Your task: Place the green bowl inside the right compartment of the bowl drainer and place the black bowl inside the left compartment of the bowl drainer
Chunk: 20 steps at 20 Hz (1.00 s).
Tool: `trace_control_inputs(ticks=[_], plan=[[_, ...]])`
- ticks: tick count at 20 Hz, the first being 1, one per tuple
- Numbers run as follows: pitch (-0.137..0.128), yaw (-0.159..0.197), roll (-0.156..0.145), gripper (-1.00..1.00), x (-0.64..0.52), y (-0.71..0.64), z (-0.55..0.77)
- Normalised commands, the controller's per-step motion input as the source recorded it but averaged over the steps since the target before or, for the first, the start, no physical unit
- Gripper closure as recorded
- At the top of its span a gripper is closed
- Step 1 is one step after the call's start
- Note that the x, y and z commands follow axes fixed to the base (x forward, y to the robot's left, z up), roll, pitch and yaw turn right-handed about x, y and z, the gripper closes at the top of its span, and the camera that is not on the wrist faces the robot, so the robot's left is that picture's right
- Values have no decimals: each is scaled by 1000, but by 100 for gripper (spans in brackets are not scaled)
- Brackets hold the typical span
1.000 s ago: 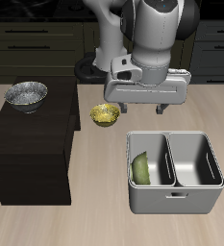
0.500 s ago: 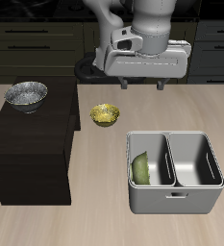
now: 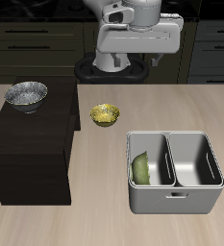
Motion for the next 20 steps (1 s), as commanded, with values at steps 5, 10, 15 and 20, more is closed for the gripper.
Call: trace_control_inputs(ticks=[5,10,15,20], plan=[[-23,18,-27,-100,-88,-229,226],[-10,-8,-22,-100,-55,-185,150],[-2,5,-25,-100,-22,-281,84],[-9,10,-41,-100,-44,-369,55]])
